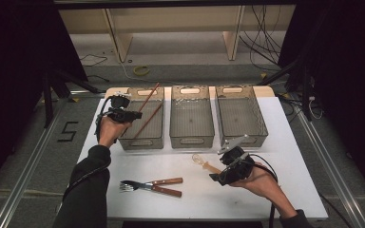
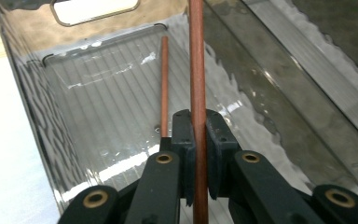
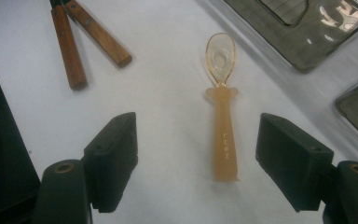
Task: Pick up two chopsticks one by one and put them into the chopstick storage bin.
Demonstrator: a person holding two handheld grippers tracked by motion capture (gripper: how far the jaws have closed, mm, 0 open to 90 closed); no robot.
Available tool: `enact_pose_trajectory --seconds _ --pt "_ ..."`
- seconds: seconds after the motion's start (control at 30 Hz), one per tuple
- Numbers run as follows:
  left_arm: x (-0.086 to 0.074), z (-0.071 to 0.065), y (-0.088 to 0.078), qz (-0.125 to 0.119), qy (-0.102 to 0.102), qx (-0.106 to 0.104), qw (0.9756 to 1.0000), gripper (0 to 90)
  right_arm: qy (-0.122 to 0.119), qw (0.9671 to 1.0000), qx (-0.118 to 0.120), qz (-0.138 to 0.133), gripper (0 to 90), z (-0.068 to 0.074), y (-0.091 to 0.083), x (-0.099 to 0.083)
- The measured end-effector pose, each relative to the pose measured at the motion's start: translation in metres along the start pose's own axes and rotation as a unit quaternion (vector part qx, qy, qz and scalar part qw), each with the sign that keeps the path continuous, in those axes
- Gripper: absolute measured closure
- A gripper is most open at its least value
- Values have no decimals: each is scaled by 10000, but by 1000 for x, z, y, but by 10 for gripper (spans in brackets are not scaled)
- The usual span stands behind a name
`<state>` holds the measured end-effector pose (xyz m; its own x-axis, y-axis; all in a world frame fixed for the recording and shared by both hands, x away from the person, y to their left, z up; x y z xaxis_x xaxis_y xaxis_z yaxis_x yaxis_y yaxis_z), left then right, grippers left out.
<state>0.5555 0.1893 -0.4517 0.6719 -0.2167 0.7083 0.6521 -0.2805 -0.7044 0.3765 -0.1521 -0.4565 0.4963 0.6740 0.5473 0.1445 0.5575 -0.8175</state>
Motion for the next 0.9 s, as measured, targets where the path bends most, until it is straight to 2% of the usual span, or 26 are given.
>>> enact_pose_trajectory --seconds 0.03,0.17,0.23,0.5,0.63,0.73,0.87,0.9 --pt "0 0 1 5 -15 11 10000 834 68 10000 14 6 301 1 0 0" --pt "-3 1 5 50 -14 48 10000 833 54 10000 7 10 301 1 0 0" --pt "-5 2 8 81 -54 66 9999 833 -32 10000 -2 0 302 0 0 0" --pt "-9 5 16 151 -130 151 9997 826 -16 10000 12 14 302 0 0 0" --pt "-9 3 16 169 -159 92 9997 742 -15 10000 8 11 302 0 1 0" --pt "-8 2 14 61 -192 129 9997 573 -4 10000 17 14 302 0 0 0" --pt "-5 -2 5 -65 -255 7 9997 452 55 10000 20 14 302 0 -1 0" --pt "-4 -4 1 -106 -234 -36 9997 418 -46 10000 -3 -9 302 -1 0 0"
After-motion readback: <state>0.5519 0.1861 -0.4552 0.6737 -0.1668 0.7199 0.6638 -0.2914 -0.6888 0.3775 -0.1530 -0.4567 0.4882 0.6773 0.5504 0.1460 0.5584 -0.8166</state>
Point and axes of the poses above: each handheld gripper's, and its own axes: y roughly forward along the jaws, x roughly out of its top, z roughly to its left, the point moved 5 cm from there along y, roughly forward along the jaws, and after that the axes turned 10 degrees about x, right-handed, at the moved point
